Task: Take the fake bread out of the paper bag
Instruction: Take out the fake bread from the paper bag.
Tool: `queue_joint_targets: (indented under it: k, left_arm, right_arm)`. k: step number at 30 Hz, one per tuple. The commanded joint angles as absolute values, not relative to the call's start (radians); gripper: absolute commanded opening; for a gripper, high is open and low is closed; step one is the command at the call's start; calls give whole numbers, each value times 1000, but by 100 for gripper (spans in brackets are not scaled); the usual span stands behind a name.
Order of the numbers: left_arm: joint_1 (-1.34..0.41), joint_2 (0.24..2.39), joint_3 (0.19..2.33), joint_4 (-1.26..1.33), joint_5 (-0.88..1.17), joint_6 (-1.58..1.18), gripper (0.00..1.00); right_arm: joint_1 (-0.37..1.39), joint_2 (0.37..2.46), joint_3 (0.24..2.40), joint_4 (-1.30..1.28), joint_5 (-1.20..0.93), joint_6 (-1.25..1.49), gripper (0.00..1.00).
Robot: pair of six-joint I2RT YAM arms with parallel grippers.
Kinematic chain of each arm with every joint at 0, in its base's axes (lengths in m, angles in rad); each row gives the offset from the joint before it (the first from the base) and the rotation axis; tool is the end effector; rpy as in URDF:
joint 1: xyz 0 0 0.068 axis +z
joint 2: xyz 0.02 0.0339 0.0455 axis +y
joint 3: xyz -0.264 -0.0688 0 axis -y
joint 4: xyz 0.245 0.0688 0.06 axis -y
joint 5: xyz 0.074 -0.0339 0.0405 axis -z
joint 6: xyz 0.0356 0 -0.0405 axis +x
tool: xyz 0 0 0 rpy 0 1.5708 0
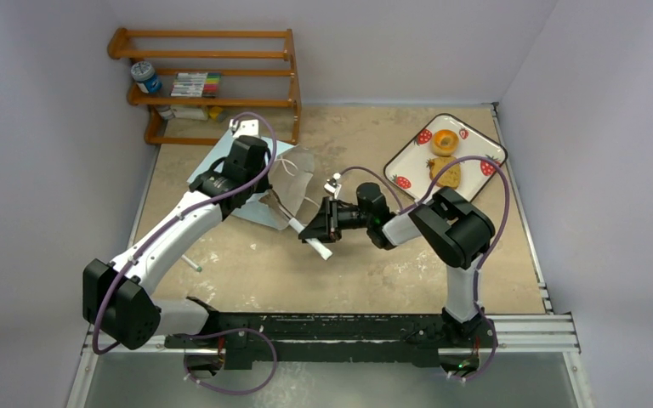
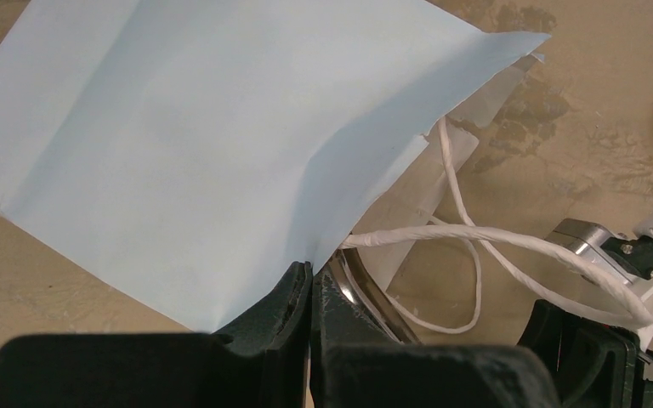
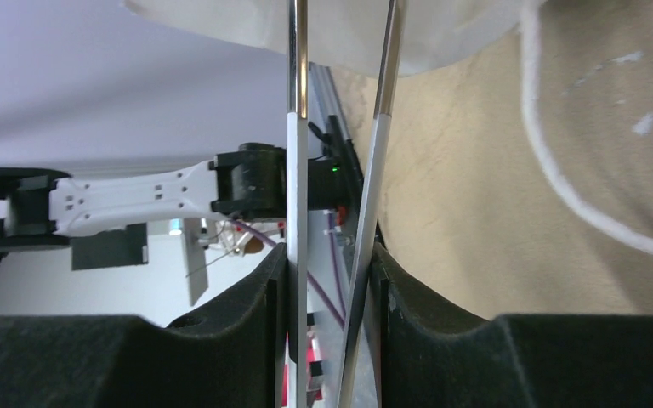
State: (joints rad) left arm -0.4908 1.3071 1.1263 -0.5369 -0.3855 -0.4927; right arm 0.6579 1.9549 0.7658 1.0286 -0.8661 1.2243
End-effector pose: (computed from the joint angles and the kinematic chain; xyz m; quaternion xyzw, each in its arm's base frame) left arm 0.2564 -0.1219 0.3130 -0.0801 0.8935 -0.0380 0.4403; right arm 0.2696 0.2426 0.1377 -0.0680 0.7397 0.6637 0.0882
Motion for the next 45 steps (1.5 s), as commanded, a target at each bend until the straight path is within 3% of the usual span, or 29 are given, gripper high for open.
queue_joint_targets:
  k: [1, 23, 45]
  left_arm:
    - [-485, 1282, 1157, -510, -372, -480, 0]
    - [-485, 1246, 1163, -519, -349, -498, 0]
    - [-485, 1246, 1157, -522, -329, -500, 0]
  right_arm:
    - [650, 1944, 759, 1281, -936, 1333, 37]
    - [623, 1900, 726, 1148, -912, 1236, 41]
    - [605, 1993, 853, 1090, -898, 1218, 42]
